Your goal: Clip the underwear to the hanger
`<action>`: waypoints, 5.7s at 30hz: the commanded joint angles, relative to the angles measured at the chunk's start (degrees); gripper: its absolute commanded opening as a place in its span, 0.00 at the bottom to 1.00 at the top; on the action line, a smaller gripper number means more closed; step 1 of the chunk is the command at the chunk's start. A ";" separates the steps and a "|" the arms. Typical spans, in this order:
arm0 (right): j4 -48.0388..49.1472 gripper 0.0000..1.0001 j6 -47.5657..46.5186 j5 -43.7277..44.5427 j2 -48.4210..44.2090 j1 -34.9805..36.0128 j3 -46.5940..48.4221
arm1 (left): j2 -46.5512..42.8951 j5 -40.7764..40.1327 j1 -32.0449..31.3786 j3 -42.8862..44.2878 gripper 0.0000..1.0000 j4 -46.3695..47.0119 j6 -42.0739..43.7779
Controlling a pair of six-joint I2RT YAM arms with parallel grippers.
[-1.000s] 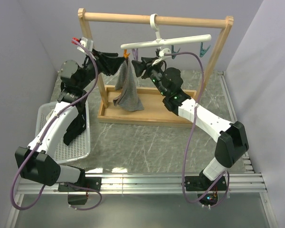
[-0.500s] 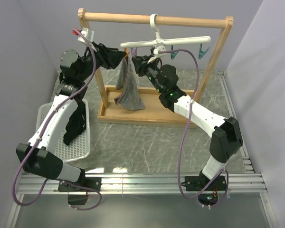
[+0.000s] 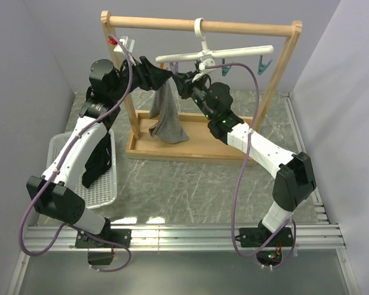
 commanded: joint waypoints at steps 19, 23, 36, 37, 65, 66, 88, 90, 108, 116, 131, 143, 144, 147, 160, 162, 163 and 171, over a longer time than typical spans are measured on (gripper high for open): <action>-0.45 0.00 -2.42 -3.09 -6.29 -0.41 -2.01 | 6.55 -8.39 -3.64 11.19 0.65 -6.96 -3.05; -0.71 0.00 -2.69 -3.52 -6.38 -0.32 -2.45 | 6.46 -7.95 -3.91 10.75 0.65 -6.44 -3.31; -1.33 0.00 -4.01 -4.31 -6.55 -0.32 -2.19 | 9.45 -7.69 -5.49 14.08 0.63 -5.73 -5.33; -1.33 0.00 -3.92 -4.31 -6.47 -0.41 -2.27 | 9.45 -7.60 -5.66 14.18 0.63 -5.82 -5.51; -1.16 0.00 -6.56 -1.59 -7.17 0.03 -2.45 | 4.01 -13.66 -7.51 10.32 0.67 -8.02 -2.17; -1.24 0.00 -6.47 -1.50 -7.08 0.03 -2.36 | 2.96 -14.27 -7.51 9.44 0.68 -8.19 -1.91; -2.12 0.00 -6.12 -2.99 -8.23 0.03 -2.36 | 4.08 -12.17 -7.42 9.34 0.70 -10.84 -11.92; -2.12 0.00 -5.94 -3.00 -8.31 -0.15 -2.54 | 5.05 -12.35 -7.42 10.22 0.70 -9.96 -12.62; -1.60 0.00 -5.94 -4.23 -9.02 -0.23 -4.12 | 8.83 -14.19 -7.42 11.89 0.53 -0.92 -13.33; -2.30 0.02 -6.20 -4.67 -9.36 -0.41 -4.82 | 8.92 -13.84 -7.42 11.63 0.15 -0.72 -13.15; 0.25 0.45 -8.67 -9.68 -16.14 -2.17 -17.66 | 8.48 -14.11 -7.42 10.49 0.00 -0.72 -13.42; 2.89 0.47 -10.78 -6.43 -10.87 -2.25 -11.16 | 8.22 -13.58 -7.51 10.13 0.00 -0.99 -13.86; 2.71 0.47 -10.78 -6.25 -10.25 -2.17 -10.28 | 8.22 -13.66 -7.42 9.96 0.00 -0.90 -13.77; 2.10 0.47 -10.60 -5.46 -7.97 -2.17 -7.03 | 7.96 -13.40 -7.60 9.52 0.00 -0.72 -13.77; 1.30 0.08 -11.21 -5.98 -4.45 -2.17 -1.48 | 7.52 -13.14 -7.51 8.73 0.00 -1.25 -12.98; 1.57 0.01 -11.30 -5.90 -4.71 -2.17 -1.66 | 7.25 -13.23 -7.60 8.46 0.00 -1.17 -12.89; 1.39 0.00 -11.48 -5.98 -4.88 -2.17 -1.75 | 6.99 -13.23 -7.51 8.20 0.01 -1.08 -12.80; 1.04 0.00 -11.83 -5.81 -6.11 -2.43 -3.33 | 4.88 -15.16 -7.51 7.59 0.34 1.56 -10.44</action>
